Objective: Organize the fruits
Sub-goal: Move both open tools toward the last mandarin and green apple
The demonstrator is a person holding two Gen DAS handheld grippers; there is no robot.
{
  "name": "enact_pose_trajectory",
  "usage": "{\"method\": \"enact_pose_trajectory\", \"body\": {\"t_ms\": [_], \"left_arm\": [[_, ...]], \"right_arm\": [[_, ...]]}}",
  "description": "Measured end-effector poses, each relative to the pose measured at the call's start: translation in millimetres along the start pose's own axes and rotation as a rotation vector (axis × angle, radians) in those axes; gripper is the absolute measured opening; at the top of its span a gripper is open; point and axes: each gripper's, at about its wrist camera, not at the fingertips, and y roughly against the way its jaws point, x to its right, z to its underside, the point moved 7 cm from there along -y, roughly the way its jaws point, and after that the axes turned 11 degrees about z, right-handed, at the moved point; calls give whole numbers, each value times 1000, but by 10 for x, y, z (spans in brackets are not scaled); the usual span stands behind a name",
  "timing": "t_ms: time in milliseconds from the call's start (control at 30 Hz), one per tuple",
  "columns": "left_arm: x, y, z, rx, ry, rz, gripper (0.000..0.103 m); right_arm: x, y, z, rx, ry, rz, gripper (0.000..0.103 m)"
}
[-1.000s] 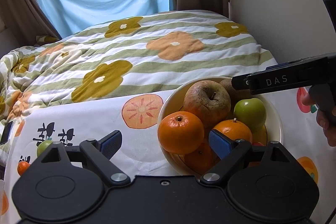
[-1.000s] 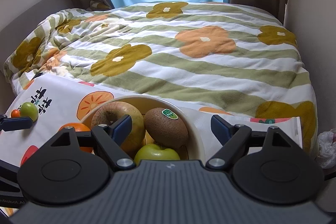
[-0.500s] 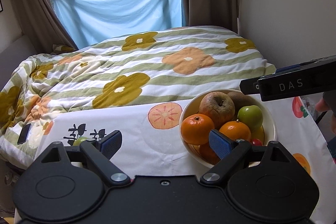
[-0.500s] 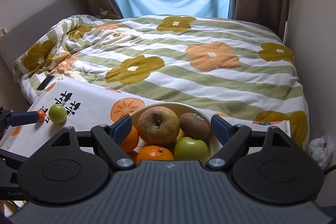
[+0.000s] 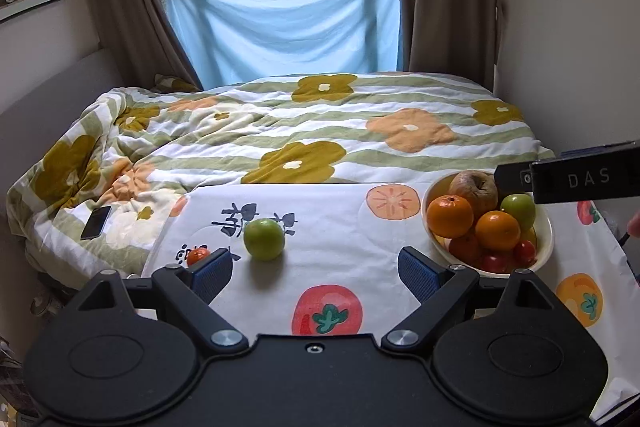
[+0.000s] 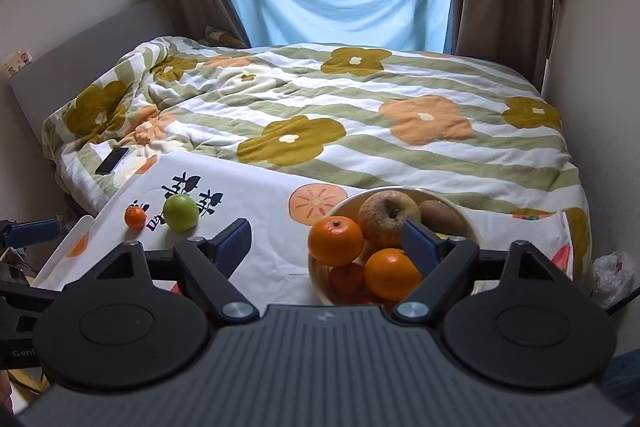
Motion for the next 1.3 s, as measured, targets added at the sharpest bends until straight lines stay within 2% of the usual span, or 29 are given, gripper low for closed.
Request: {"method": "enact_pose_trajectory", "body": {"t_ms": [133, 467, 533, 633, 833, 1300], "left_arm": [[-251, 123, 62, 14, 22, -22, 93], [-910, -68, 181, -20, 31, -42, 93], [-1046, -155, 199, -29, 24, -42, 93], [-1235, -314, 226, -43, 10, -36, 93], [-1521, -719, 292, -80, -26, -12, 93], [-1771, -1499, 388, -184, -144, 44, 95]], "right_arm": [[-228, 51, 83, -11, -4, -1, 97], [-846, -133, 166, -36, 9, -8, 97], [-960, -220, 189, -45, 9, -9, 97], [-1155, -384, 223, -51, 11, 3, 103], [-1472, -731, 275, -56, 14, 42, 103], [-1969, -1412, 394, -110, -16, 51, 103]]}}
